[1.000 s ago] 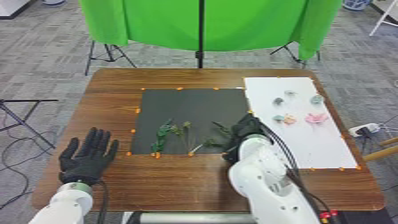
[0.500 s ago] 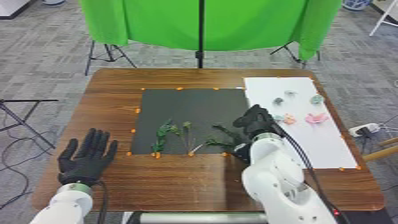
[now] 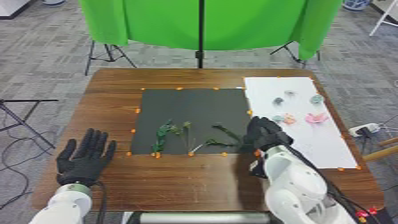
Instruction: Arrange flowers
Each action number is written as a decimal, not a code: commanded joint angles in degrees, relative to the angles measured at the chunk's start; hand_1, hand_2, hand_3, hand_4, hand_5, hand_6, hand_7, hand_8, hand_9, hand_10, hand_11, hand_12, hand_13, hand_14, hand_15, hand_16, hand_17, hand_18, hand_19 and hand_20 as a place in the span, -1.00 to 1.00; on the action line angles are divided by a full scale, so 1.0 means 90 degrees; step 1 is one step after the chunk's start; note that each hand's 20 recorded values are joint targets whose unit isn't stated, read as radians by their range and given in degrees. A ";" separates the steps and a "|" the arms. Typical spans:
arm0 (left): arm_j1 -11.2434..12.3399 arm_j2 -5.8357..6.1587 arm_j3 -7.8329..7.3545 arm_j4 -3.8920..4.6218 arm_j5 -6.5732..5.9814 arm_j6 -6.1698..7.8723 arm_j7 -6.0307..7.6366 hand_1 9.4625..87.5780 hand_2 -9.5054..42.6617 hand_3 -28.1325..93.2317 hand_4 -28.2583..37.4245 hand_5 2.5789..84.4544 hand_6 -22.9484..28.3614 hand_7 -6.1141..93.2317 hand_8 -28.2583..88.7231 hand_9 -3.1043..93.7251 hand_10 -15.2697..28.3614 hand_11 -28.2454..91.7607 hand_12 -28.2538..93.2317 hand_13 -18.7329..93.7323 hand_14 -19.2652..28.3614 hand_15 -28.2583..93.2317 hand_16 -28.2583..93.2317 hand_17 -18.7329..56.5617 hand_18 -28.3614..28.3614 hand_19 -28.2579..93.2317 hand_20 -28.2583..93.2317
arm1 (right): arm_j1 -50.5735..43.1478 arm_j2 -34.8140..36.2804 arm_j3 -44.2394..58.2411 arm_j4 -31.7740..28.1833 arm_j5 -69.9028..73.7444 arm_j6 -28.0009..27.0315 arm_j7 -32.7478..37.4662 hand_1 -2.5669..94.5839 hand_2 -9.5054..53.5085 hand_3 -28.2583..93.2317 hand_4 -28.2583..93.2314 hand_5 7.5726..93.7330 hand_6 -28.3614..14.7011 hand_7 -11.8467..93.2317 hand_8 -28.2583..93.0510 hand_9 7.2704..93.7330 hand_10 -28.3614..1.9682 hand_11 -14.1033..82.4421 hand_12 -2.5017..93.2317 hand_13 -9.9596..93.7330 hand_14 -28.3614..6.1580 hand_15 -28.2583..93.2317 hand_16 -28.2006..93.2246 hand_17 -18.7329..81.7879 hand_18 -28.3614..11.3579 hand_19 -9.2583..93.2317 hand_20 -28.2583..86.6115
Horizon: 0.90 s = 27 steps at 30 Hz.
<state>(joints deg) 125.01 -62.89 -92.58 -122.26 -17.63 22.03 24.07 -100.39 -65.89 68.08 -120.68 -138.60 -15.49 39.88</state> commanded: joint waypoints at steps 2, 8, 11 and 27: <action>0.0137 -0.0130 0.0087 0.0060 -0.0026 0.0174 -0.0074 -0.48 -0.10 0.83 -1.00 0.18 0.34 -0.59 -0.69 -0.04 0.43 -0.02 -0.34 -0.11 0.51 0.27 -0.70 -0.69 0.51 0.18 -0.23 | -0.0034 -0.0059 -0.0345 0.0612 -0.0548 0.0483 -0.0255 0.08 -1.00 0.65 -1.00 0.32 0.17 0.17 -0.40 0.20 -0.39 -0.10 -0.54 0.29 -0.23 0.74 -0.11 0.05 -0.88 1.00 0.45; 0.0115 -0.0149 0.0084 0.0049 -0.0110 0.0242 -0.0034 -0.48 -0.11 0.84 -1.00 0.19 0.34 -0.58 -0.69 -0.04 0.44 -0.02 -0.34 -0.10 0.52 0.28 -0.70 -0.69 0.51 0.18 -0.23 | -0.0118 -0.0152 -0.0409 0.0760 -0.0476 0.0352 0.0046 0.10 -1.00 0.59 -1.00 0.26 0.14 0.47 -0.37 0.38 -0.30 -0.09 -0.52 0.43 -0.09 0.70 -0.08 0.11 -0.89 1.00 0.46; 0.0164 -0.0161 0.0049 0.0027 -0.0117 0.0274 -0.0008 -0.48 -0.12 0.84 -1.00 0.19 0.34 -0.58 -0.69 -0.04 0.44 -0.01 -0.34 -0.10 0.52 0.29 -0.70 -0.69 0.51 0.18 -0.23 | -0.0160 -0.0177 -0.0365 0.0600 -0.0147 0.0056 0.0072 0.17 -1.00 0.54 -1.00 0.34 0.20 0.52 -0.34 0.52 -0.19 -0.10 -0.50 0.54 0.02 0.64 -0.04 0.15 -0.90 1.00 0.46; 0.0124 -0.0208 0.0103 0.0029 -0.0131 0.0338 -0.0075 -0.49 -0.09 0.84 -1.00 0.20 0.34 -0.58 -0.69 -0.03 0.45 0.00 -0.35 -0.10 0.52 0.30 -0.70 -0.69 0.51 0.18 -0.23 | -0.0130 -0.0375 -0.0682 0.0183 0.0479 -0.0492 0.0179 0.08 -1.00 0.60 -1.00 0.50 0.20 0.30 -0.31 0.61 -0.22 -0.10 -0.42 0.59 -0.02 0.60 -0.02 0.15 -0.93 1.00 0.44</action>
<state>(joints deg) 125.00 -63.97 -92.53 -123.01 -18.21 23.43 24.16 -99.71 -68.04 63.23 -120.53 -136.10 -19.62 41.18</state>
